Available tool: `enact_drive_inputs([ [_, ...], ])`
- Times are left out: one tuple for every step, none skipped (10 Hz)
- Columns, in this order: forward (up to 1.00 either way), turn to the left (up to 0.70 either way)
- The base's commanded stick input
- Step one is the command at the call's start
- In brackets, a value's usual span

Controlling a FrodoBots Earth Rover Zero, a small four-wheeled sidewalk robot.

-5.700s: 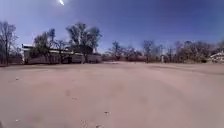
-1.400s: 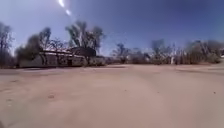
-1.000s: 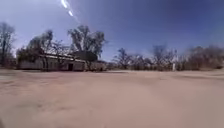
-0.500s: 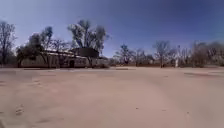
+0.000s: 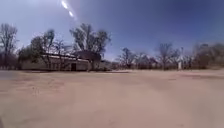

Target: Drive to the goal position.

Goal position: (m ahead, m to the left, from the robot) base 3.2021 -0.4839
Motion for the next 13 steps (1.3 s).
enact_drive_inputs([
  [1.0, 0.0],
  [1.0, 0.0],
  [1.0, 0.0],
  [1.0, 0.0],
  [1.0, -0.09],
  [1.0, -0.23],
  [1.0, -0.27],
  [1.0, -0.27],
  [1.0, -0.27],
  [1.0, -0.27],
  [1.0, -0.27],
  [1.0, -0.27],
  [1.0, -0.26],
])
